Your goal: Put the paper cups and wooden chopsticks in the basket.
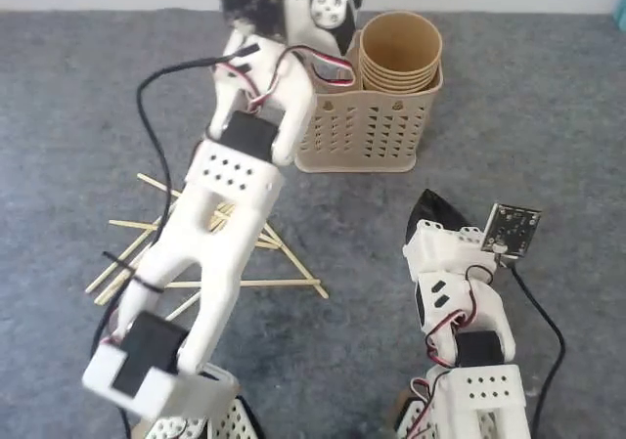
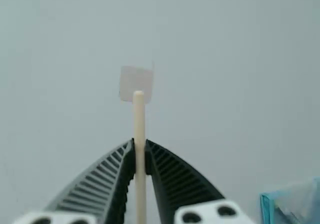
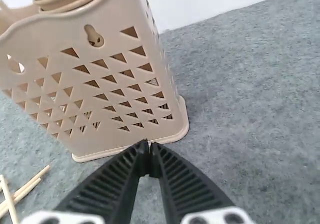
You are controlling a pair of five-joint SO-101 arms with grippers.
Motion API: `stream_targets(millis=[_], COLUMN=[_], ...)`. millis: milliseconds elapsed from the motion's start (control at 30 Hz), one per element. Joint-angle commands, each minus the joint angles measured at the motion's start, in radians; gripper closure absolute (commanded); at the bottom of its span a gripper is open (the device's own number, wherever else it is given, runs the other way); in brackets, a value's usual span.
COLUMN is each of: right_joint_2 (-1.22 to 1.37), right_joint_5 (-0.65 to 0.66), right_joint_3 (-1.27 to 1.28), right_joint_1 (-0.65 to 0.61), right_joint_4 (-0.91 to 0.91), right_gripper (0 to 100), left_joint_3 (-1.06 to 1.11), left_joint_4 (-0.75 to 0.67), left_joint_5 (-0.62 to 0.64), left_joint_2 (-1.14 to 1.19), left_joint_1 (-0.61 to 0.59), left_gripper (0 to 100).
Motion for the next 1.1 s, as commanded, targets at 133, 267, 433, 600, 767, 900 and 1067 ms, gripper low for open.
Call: stream_targets(millis=[133,267,433,600,767,900,1067], right_joint_2=[-0.021,-0.021,-0.021,-0.021,-0.021,-0.021,-0.021], right_joint_5=[0.044,0.046,0.049,0.051,0.051,0.051,0.051], right_joint_3=[0.015,0.015,0.015,0.015,0.015,0.015,0.015], right_joint_1=[0.012,0.012,0.007,0.005,0.005,0.005,0.005], right_joint_4=[-0.008,-0.008,0.008,0.01,0.012,0.012,0.012], right_gripper=[98.9,98.9,98.9,98.9,98.9,98.9,98.9], left_joint_3=[-0.059,-0.059,-0.067,-0.061,-0.058,-0.058,-0.058], left_joint_4=[0.009,0.011,0.098,0.206,0.354,0.548,0.829], left_joint_5=[-0.072,-0.158,-0.163,-0.167,-0.163,-0.161,-0.161], left_joint_2=[0.051,0.057,0.037,-0.049,-0.172,-0.328,-0.514], left_joint_1=[0.003,0.009,0.006,0.009,-0.003,-0.08,-0.229], left_gripper=[99,98,92,91,91,92,92])
